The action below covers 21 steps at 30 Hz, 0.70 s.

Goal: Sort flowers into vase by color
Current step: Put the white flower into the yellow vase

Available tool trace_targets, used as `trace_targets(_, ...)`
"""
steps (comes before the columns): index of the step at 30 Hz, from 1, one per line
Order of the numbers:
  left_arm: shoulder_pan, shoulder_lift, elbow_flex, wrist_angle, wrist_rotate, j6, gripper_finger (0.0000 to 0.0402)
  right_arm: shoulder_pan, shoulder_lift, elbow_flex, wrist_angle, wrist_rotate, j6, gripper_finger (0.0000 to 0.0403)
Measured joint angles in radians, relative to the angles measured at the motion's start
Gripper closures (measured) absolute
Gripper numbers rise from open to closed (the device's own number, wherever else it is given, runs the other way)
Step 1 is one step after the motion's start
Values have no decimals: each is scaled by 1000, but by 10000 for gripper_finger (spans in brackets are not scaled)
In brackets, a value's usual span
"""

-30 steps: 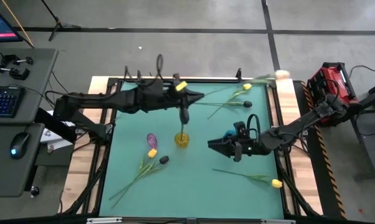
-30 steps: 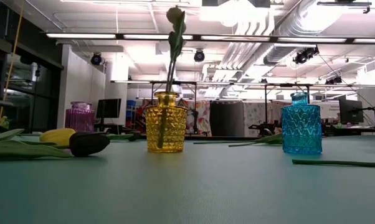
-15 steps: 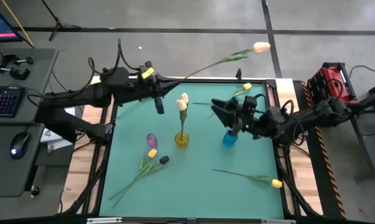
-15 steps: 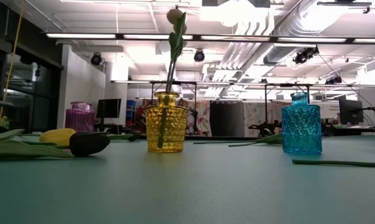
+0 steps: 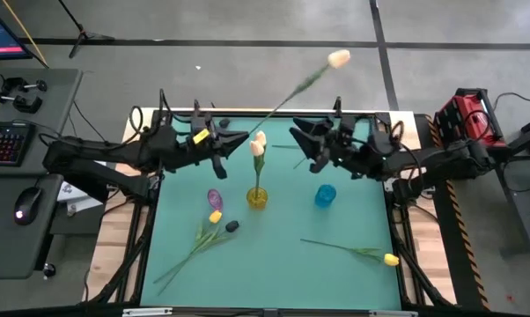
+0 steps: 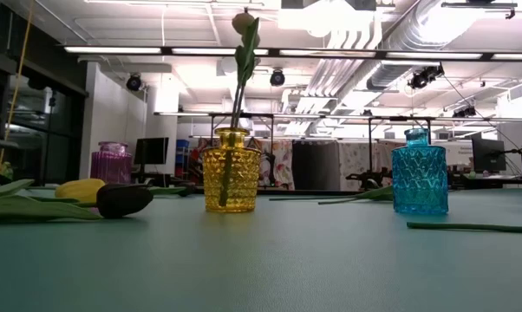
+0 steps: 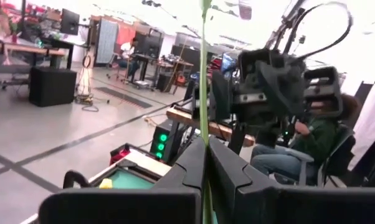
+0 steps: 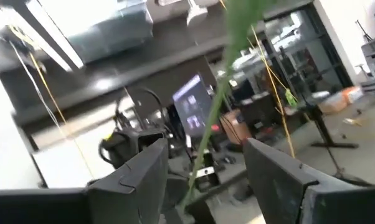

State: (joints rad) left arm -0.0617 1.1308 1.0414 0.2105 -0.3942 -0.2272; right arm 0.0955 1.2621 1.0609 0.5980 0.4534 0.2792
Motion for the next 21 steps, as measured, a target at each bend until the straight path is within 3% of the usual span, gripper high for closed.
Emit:
trace_targets(4,-14,6,-1,1,-8,2,401,-26,57,96,-100,-1,-1,203)
trace_targets(13,-41,-5,0,-6,-59,52,401,-37,147,230,-102,4,-116,203)
trace_targets(21,-46,-14,0,-11,-62,63,401,-37,146,264,-101,93,-168,203)
